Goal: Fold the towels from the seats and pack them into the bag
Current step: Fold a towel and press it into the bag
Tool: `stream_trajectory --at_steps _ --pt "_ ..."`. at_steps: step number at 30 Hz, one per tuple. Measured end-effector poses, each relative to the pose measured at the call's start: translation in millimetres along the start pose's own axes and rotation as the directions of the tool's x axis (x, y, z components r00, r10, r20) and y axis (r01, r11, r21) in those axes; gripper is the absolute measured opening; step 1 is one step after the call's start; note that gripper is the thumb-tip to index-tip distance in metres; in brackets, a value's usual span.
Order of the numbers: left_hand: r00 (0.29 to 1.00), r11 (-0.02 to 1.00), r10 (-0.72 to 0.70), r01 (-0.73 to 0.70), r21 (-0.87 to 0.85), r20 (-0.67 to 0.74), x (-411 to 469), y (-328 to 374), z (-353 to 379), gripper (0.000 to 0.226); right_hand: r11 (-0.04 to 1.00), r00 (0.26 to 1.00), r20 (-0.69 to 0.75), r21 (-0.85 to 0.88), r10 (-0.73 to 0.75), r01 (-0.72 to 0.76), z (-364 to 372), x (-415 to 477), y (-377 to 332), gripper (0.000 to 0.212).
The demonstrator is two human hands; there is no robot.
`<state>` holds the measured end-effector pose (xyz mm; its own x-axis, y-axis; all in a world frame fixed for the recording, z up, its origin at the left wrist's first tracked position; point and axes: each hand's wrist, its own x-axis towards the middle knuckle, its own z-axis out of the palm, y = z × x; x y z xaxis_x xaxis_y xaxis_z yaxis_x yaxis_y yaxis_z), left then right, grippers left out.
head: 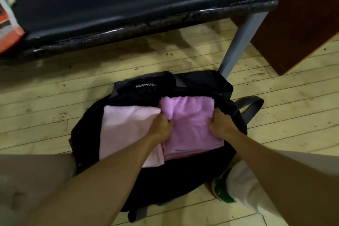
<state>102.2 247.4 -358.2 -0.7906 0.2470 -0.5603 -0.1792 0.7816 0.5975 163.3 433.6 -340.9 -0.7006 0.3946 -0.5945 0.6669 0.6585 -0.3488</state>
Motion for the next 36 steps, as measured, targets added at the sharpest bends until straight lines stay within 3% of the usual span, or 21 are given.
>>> stream_trajectory --at_steps 6,11,16,19,25,30,33,36 --pt "0.998 0.999 -0.007 0.004 0.038 0.070 -10 8 -10 0.045 0.992 0.999 0.049 -0.123 0.014 -0.007 -10 -1 -10 0.028" --pt "0.978 0.995 -0.009 -0.011 0.095 0.208 -37 23 -47 0.028 0.975 0.996 0.083 -0.220 0.038 -0.019 -44 -24 -30 0.012" --pt "0.978 0.995 0.098 -0.103 0.017 0.186 -78 52 -106 0.019 0.991 0.996 0.019 -0.100 -0.085 0.086 -77 -63 -76 0.017" --pt "0.976 0.986 0.164 -0.159 -0.044 0.141 -98 64 -147 0.019 0.968 0.974 0.039 0.121 -0.224 0.218 -97 -92 -122 0.015" --pt "0.946 0.943 0.322 -0.324 -0.077 -0.038 -132 76 -245 0.023 0.813 0.883 0.007 0.392 -0.470 0.430 -130 -148 -213 0.017" --pt "0.864 0.875 0.483 -0.472 0.111 -0.139 -155 60 -327 0.030 0.695 0.787 0.031 0.493 -0.616 0.524 -151 -170 -285 0.020" --pt "0.807 0.871 0.473 -0.488 0.053 -0.353 -156 37 -360 0.032 0.653 0.749 0.022 0.506 -0.662 0.563 -147 -173 -325 0.020" --pt "0.666 0.871 0.452 -0.473 0.132 -0.594 -151 10 -384 0.028 0.617 0.726 -0.017 0.513 -0.687 0.596 -133 -165 -360 0.019"
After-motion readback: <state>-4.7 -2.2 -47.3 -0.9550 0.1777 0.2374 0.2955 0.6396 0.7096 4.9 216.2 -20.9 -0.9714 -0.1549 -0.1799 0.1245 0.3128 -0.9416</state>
